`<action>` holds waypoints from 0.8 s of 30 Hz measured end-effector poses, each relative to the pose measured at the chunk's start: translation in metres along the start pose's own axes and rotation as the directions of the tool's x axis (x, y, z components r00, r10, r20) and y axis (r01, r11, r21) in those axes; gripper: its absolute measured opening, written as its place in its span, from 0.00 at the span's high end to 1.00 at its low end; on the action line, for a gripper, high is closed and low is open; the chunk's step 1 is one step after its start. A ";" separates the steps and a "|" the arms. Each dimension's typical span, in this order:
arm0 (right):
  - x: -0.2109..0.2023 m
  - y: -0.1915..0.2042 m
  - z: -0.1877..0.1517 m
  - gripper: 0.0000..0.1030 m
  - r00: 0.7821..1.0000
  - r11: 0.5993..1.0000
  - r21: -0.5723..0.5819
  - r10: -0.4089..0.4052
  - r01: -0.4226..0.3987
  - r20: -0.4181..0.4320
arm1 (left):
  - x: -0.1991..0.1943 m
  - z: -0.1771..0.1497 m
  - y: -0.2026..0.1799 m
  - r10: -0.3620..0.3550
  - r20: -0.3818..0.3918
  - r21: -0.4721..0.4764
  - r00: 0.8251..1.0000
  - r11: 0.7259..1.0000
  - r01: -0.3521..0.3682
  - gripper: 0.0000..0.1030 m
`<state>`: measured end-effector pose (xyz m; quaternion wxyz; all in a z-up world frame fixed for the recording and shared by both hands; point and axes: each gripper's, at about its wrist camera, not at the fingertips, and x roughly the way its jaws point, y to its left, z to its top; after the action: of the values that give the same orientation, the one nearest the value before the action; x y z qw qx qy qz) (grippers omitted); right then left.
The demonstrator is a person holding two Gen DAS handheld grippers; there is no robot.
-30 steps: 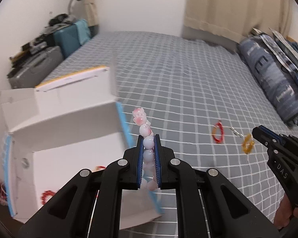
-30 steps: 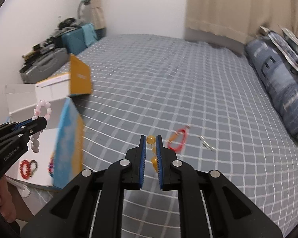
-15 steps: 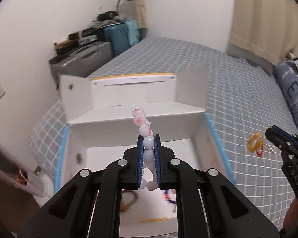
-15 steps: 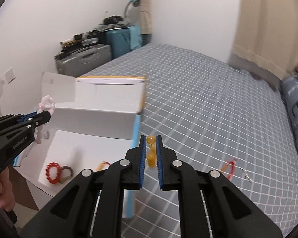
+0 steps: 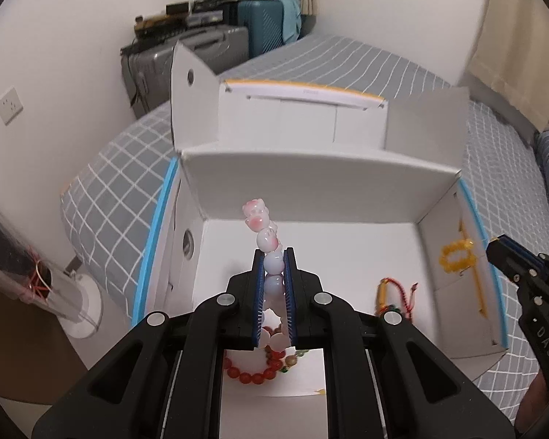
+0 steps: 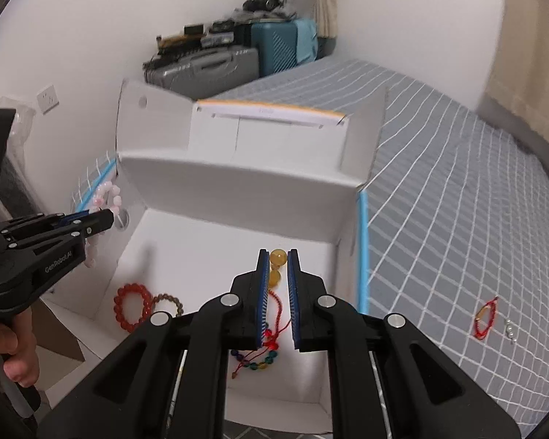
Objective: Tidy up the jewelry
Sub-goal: 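Lift and carry both held bead bracelets over the open white box, then open the right tool to drop the amber bracelet while the left tool releases the pink-white one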
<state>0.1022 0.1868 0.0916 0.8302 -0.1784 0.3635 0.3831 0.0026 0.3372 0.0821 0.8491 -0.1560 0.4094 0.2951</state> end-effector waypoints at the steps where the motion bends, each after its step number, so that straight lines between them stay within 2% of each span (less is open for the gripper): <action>1: 0.006 0.002 -0.002 0.91 1.000 1.000 -0.003 0.008 -0.008 -0.013 | 0.005 -0.003 0.002 -0.001 -0.012 0.000 1.000 1.000 0.001 0.91; 13: 0.054 0.006 -0.025 0.91 0.991 1.000 0.003 0.023 -0.022 -0.135 | 0.045 -0.023 0.008 -0.006 -0.116 -0.003 0.993 1.000 0.006 0.91; 24: 0.073 0.005 -0.036 0.89 0.977 1.000 0.008 0.022 -0.020 -0.214 | 0.055 -0.027 0.007 0.002 -0.152 0.002 0.988 1.000 -0.002 0.90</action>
<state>0.1139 0.2060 0.0135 0.7826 -0.2122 0.4540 0.3693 0.0085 0.3498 0.0220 0.8152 -0.1769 0.4735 0.2828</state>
